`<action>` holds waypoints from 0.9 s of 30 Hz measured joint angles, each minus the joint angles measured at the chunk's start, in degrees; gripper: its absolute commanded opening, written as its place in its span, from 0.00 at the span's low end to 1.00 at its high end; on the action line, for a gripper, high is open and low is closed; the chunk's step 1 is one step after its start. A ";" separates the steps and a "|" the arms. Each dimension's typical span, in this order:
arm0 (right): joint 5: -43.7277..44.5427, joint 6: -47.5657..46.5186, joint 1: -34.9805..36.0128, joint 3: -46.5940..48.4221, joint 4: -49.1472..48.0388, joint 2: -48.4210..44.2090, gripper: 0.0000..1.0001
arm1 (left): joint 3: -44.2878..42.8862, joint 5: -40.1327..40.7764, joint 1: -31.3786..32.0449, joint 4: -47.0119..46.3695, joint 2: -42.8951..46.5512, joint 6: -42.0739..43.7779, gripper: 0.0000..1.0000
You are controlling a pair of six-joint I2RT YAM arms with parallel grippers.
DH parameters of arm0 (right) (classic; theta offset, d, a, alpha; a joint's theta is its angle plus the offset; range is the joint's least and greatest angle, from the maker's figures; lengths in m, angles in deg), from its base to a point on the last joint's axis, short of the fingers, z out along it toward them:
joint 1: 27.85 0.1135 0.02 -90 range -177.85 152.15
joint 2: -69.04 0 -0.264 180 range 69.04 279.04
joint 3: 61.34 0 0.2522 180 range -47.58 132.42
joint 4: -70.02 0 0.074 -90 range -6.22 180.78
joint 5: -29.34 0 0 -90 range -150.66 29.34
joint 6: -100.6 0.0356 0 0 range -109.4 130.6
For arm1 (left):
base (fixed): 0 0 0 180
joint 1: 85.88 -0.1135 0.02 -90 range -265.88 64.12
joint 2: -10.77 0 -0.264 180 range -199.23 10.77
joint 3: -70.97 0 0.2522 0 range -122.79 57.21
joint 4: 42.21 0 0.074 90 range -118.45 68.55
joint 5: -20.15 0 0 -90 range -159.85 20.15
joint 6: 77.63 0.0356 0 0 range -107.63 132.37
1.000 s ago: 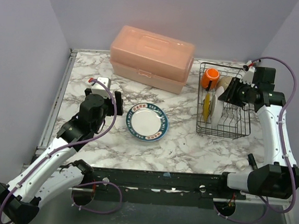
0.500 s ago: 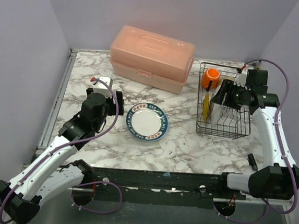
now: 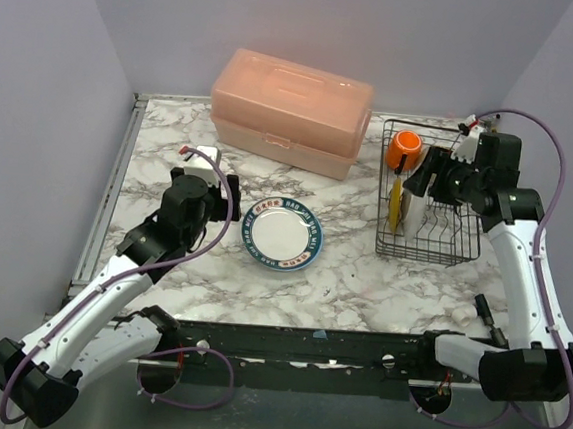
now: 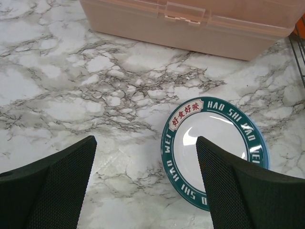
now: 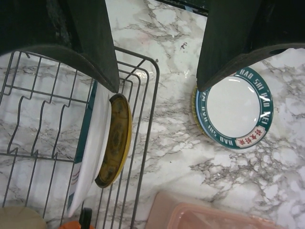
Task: Load the mixed dishes into the dish rack
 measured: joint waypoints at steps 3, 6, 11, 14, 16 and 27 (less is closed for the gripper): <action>0.46 1.66 1.75 0.00 -1.51 -2.08 0.69 | -1.05 -0.90 0.00 0.79 -1.68 0.00 0.86; 1.14 4.02 6.60 -0.17 -4.42 -3.82 0.69 | -2.75 -1.57 0.00 1.92 -4.46 -0.02 0.86; 6.91 7.74 22.14 -1.11 -9.05 -2.82 0.69 | -3.02 -1.92 0.00 3.32 -5.09 0.00 0.86; 12.00 9.49 32.22 -3.23 -12.28 0.15 0.69 | -3.02 -1.90 0.00 3.30 -4.37 0.02 0.88; 15.63 10.93 38.80 -5.70 -14.03 2.80 0.69 | -3.02 -1.90 0.00 3.30 -3.96 0.02 0.88; 26.32 17.49 57.20 -17.90 -23.71 18.21 0.70 | -4.17 -6.88 0.00 4.35 -9.94 0.63 0.92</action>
